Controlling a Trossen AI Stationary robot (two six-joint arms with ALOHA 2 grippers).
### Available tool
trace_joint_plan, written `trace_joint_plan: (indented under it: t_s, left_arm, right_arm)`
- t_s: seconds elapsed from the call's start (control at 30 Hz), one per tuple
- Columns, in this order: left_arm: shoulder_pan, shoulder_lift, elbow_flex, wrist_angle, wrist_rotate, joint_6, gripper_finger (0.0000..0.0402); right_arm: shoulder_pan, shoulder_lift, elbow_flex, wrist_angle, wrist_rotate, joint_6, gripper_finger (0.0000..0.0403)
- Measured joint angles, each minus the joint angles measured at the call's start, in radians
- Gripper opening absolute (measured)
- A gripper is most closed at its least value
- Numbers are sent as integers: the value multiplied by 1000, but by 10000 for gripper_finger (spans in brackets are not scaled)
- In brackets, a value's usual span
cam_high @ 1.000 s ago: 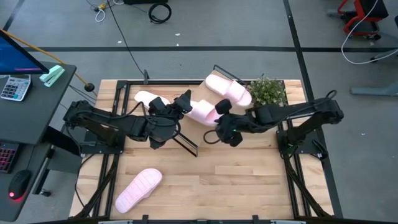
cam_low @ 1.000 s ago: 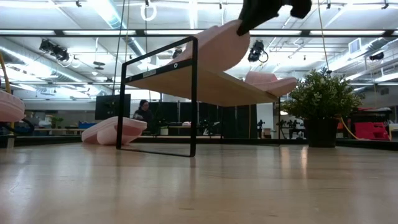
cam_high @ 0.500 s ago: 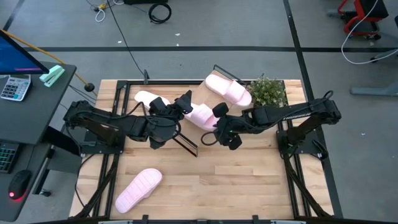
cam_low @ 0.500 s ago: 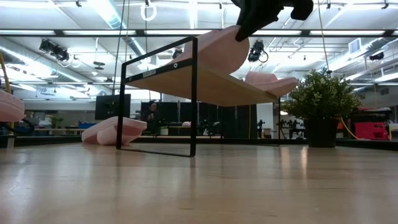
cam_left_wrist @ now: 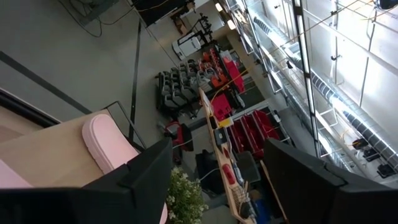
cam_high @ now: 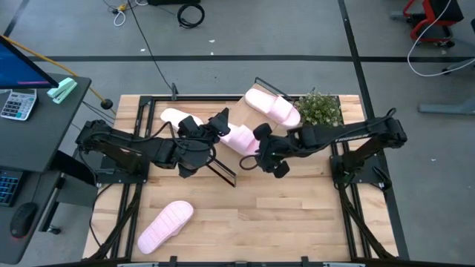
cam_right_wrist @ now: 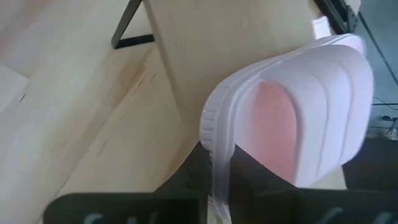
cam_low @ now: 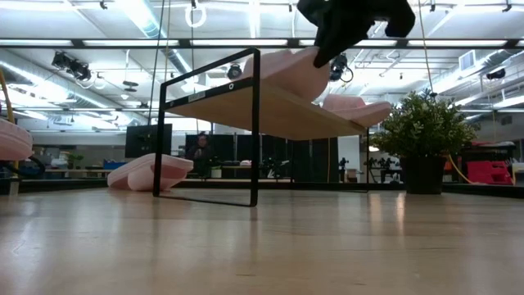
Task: Pick and place slides into the shelf
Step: Put the top right pink slide on the shelf
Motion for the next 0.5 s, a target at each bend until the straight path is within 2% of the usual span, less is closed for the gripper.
trace_joint_plan:
  t_s: [0.3,0.5]
  left_arm:
    - [0,0,0,0,0,0,253]
    - [0,0,0,0,0,0,250]
  right_arm:
    - [0,0,-54,42,-7,0,37]
    - [-1,0,-57,43,-7,-1,70]
